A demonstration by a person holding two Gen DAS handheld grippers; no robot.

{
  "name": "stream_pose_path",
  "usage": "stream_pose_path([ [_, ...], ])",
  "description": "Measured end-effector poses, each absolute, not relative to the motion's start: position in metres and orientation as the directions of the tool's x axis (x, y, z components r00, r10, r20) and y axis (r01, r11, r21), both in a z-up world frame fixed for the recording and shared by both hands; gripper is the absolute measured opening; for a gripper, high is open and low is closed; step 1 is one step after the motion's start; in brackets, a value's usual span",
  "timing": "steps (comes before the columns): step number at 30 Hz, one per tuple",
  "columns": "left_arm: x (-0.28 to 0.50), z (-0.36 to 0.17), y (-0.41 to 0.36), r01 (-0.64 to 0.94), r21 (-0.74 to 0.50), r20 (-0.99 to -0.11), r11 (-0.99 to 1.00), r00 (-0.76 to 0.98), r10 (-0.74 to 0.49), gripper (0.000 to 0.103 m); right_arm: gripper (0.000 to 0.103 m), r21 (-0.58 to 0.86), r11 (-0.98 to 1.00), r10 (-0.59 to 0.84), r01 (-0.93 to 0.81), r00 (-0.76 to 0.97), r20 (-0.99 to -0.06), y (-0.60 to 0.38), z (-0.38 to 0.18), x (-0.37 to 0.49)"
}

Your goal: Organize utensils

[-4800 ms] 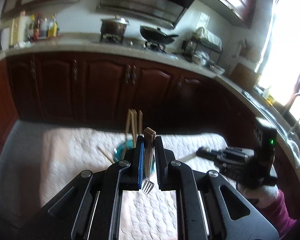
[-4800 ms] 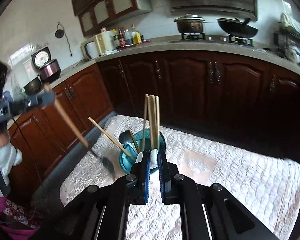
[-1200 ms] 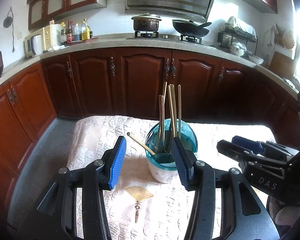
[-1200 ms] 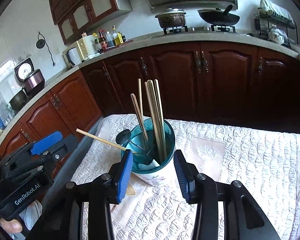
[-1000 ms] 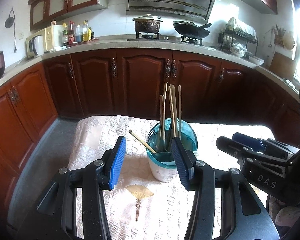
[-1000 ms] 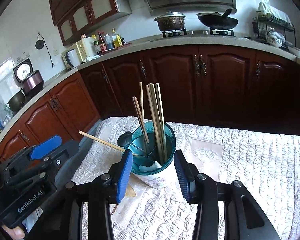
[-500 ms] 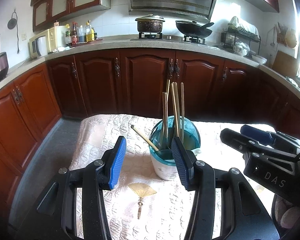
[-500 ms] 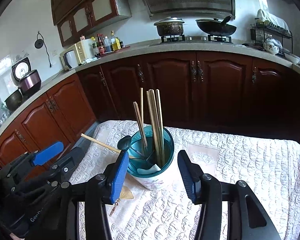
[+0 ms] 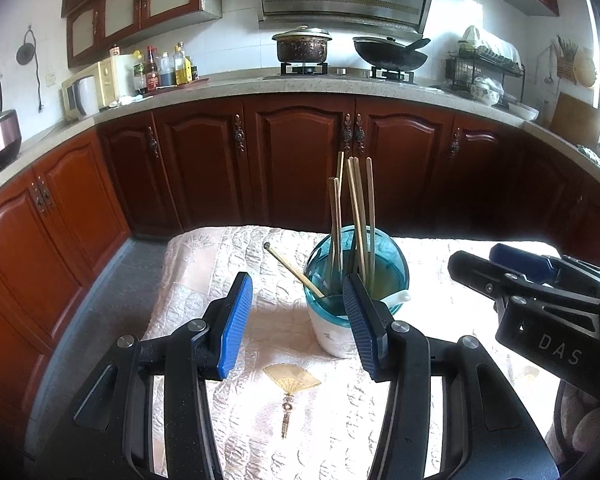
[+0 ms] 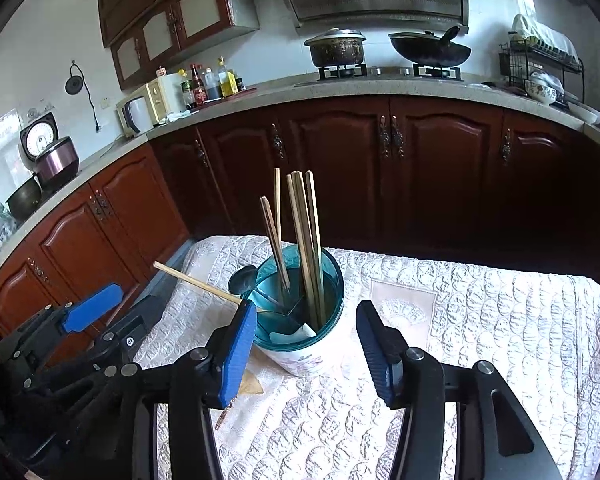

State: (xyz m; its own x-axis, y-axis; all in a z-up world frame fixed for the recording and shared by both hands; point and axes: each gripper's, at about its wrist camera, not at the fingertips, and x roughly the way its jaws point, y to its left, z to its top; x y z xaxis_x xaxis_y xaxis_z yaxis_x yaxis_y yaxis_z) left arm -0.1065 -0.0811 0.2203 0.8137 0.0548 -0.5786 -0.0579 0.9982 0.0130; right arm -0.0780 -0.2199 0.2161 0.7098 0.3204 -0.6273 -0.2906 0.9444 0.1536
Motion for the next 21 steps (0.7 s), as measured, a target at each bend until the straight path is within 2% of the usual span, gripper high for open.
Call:
stream_pose_path([
  [21, -0.1064, 0.2146, -0.0775, -0.06, -0.002, -0.589, 0.998, 0.807, 0.047, 0.047, 0.05, 0.146, 0.944, 0.318, -0.295, 0.704, -0.635, -0.2181, 0.2121, -0.0753],
])
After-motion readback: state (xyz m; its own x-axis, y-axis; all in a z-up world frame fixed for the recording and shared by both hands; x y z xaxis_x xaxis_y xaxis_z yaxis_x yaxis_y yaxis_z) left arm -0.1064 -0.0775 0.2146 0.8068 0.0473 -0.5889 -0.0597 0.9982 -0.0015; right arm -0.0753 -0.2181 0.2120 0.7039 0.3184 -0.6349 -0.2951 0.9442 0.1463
